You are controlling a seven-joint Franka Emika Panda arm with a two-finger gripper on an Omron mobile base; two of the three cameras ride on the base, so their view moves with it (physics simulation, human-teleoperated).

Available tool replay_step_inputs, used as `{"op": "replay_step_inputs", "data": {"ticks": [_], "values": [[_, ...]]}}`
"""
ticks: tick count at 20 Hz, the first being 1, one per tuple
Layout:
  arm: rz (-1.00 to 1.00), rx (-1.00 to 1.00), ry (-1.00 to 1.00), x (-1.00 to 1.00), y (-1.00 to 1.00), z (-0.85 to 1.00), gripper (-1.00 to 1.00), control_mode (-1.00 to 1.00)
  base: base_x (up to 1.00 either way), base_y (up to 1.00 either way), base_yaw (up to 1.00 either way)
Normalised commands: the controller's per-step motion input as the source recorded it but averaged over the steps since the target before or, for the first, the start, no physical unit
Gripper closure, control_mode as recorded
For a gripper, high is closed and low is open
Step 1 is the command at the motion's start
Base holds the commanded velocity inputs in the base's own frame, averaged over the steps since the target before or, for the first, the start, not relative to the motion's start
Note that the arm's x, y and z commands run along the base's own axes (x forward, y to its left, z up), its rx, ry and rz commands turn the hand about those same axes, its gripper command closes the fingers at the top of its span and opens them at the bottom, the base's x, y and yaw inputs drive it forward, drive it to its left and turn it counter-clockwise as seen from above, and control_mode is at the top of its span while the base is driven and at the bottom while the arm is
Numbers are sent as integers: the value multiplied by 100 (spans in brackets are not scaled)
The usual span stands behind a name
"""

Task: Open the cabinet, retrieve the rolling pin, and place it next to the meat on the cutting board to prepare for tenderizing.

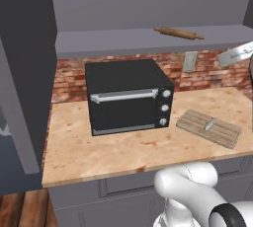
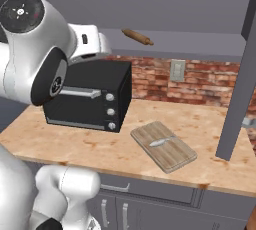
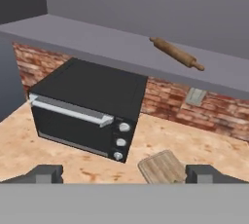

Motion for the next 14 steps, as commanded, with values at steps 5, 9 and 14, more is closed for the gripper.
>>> {"op": "replay_step_inputs", "data": {"ticks": [5, 9, 14], "values": [[-1, 0, 0, 54, -24, 0, -100, -100, 0, 0, 0], [0, 0, 0, 60, -23, 0, -100, -100, 0, 0, 0], [0, 0, 0, 65, -23, 0, -100, -100, 0, 0, 0]]}}
